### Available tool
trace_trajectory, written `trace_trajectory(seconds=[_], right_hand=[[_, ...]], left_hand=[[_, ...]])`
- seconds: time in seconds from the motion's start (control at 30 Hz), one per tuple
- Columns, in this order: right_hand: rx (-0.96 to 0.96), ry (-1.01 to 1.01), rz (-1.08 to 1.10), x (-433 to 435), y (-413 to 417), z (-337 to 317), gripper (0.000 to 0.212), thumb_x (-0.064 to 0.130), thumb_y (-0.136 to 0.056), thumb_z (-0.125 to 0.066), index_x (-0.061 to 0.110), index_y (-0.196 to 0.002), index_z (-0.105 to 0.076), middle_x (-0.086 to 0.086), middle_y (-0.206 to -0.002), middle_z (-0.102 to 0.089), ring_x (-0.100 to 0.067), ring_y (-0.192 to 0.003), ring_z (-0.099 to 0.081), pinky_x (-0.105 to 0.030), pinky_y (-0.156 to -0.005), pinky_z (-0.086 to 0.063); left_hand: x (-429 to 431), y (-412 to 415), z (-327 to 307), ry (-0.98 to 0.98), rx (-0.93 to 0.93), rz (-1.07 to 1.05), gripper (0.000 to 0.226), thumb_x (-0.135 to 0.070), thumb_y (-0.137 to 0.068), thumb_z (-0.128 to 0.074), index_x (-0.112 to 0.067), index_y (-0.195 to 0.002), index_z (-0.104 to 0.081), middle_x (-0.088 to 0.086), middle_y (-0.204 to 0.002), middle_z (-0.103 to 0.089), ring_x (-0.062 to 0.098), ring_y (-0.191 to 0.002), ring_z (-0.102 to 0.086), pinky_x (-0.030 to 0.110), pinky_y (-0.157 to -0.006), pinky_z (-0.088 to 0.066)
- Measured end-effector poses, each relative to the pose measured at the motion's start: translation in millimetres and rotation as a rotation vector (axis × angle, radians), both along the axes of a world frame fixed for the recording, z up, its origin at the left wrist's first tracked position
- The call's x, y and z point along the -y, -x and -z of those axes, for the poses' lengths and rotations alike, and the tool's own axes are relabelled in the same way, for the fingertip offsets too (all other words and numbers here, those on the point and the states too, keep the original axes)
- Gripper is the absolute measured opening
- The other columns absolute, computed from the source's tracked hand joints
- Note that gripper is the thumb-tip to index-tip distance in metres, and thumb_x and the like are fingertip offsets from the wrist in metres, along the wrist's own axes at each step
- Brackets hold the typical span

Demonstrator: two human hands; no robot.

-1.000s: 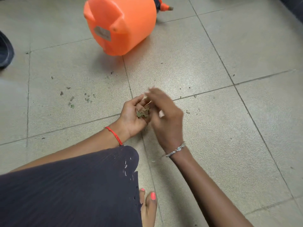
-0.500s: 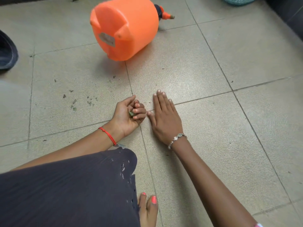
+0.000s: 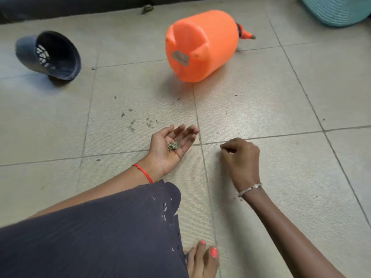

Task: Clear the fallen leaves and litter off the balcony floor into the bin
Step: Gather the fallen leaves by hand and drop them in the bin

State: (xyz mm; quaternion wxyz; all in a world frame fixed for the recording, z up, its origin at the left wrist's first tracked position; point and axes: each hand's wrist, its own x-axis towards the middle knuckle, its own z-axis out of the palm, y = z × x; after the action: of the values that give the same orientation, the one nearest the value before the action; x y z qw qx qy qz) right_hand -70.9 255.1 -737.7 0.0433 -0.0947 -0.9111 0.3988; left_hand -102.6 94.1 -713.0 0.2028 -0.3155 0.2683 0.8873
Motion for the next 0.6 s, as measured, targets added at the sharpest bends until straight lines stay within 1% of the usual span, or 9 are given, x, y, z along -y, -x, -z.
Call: trace_trajectory(seconds=[0.07,0.1,0.17,0.23,0.3,0.37,0.47,0.53,0.6], right_hand=[[-0.105,0.234,0.028,26.2,8.8,-19.1,0.011,-0.005,-0.074,-0.068,0.002,-0.078,-0.075,-0.004,-0.078,-0.071,0.000,-0.064,-0.059,-0.003,-0.067,-0.044],[-0.157,0.312,-0.029,44.7,11.1,-27.6,0.012,-0.005,-0.073,-0.069,0.003,-0.079,-0.075,-0.002,-0.078,-0.070,0.000,-0.064,-0.060,-0.003,-0.067,-0.045],[-0.187,0.406,-0.246,84.2,11.4,-38.9,0.019,-0.010,-0.070,-0.065,0.002,-0.081,-0.075,-0.001,-0.079,-0.070,-0.004,-0.076,-0.062,-0.008,-0.072,-0.047],[-0.210,0.413,-0.465,115.0,10.8,-42.5,0.029,-0.012,-0.066,-0.057,0.003,-0.083,-0.075,-0.006,-0.084,-0.073,-0.007,-0.086,-0.061,-0.011,-0.077,-0.047],[-0.273,0.453,-0.492,126.2,21.3,-43.3,0.033,-0.008,-0.064,-0.051,0.005,-0.084,-0.074,-0.005,-0.086,-0.073,-0.008,-0.085,-0.063,-0.010,-0.078,-0.046],[-0.328,0.468,-0.363,123.8,44.4,-37.3,0.030,-0.004,-0.070,-0.050,0.004,-0.087,-0.072,-0.006,-0.089,-0.072,-0.008,-0.084,-0.063,-0.012,-0.079,-0.045],[-0.231,0.092,-0.268,108.3,85.1,-3.9,0.033,0.017,-0.086,-0.047,0.000,-0.111,-0.061,-0.017,-0.118,-0.061,-0.025,-0.114,-0.053,-0.024,-0.099,-0.034],[-0.050,-0.258,-0.282,103.0,101.7,23.2,0.061,0.045,-0.090,-0.036,-0.002,-0.129,-0.044,-0.024,-0.138,-0.041,-0.033,-0.133,-0.032,-0.035,-0.111,-0.021],[0.045,-0.419,-0.306,107.8,108.8,37.0,0.080,0.060,-0.091,-0.030,0.000,-0.143,-0.024,-0.023,-0.151,-0.019,-0.032,-0.142,-0.012,-0.038,-0.116,-0.005]], left_hand=[[9.2,-0.6,-2.4,-0.040,-0.016,-0.037,0.040,-0.019,-0.100,-0.033,0.002,-0.080,-0.061,0.022,-0.087,-0.070,0.032,-0.084,-0.069,0.035,-0.080,-0.056],[15.2,-1.0,-2.8,-0.021,-0.017,-0.037,0.040,-0.021,-0.100,-0.033,0.002,-0.083,-0.061,0.020,-0.088,-0.070,0.030,-0.084,-0.070,0.033,-0.079,-0.056],[28.8,-1.8,-2.5,0.026,-0.016,-0.018,0.042,-0.024,-0.100,-0.031,-0.001,-0.084,-0.062,0.017,-0.084,-0.071,0.024,-0.074,-0.071,0.029,-0.070,-0.057],[42.0,-1.6,-4.1,0.050,-0.019,-0.045,0.050,-0.024,-0.099,-0.030,-0.003,-0.071,-0.066,0.014,-0.075,-0.069,0.020,-0.065,-0.070,0.028,-0.067,-0.054],[55.8,2.5,-4.9,0.152,-0.021,-0.124,0.060,-0.018,-0.100,-0.029,-0.005,-0.053,-0.064,0.008,-0.054,-0.063,0.013,-0.047,-0.064,0.021,-0.053,-0.053],[73.9,5.7,-5.0,0.190,-0.003,-0.230,0.049,-0.017,-0.100,-0.032,-0.004,-0.060,-0.058,0.005,-0.046,-0.059,0.012,-0.040,-0.060,0.017,-0.041,-0.049],[101.9,8.6,4.0,0.186,0.054,-0.324,0.036,-0.019,-0.098,-0.036,-0.010,-0.064,-0.046,0.002,-0.046,-0.053,0.011,-0.037,-0.053,0.013,-0.033,-0.036],[116.5,10.8,15.5,0.224,0.097,-0.381,0.036,-0.019,-0.096,-0.037,-0.013,-0.061,-0.041,0.001,-0.044,-0.048,0.009,-0.033,-0.044,0.011,-0.031,-0.028],[127.3,14.8,21.8,0.252,0.090,-0.404,0.039,-0.020,-0.096,-0.038,-0.014,-0.057,-0.041,0.000,-0.042,-0.045,0.008,-0.031,-0.039,0.011,-0.031,-0.025]])
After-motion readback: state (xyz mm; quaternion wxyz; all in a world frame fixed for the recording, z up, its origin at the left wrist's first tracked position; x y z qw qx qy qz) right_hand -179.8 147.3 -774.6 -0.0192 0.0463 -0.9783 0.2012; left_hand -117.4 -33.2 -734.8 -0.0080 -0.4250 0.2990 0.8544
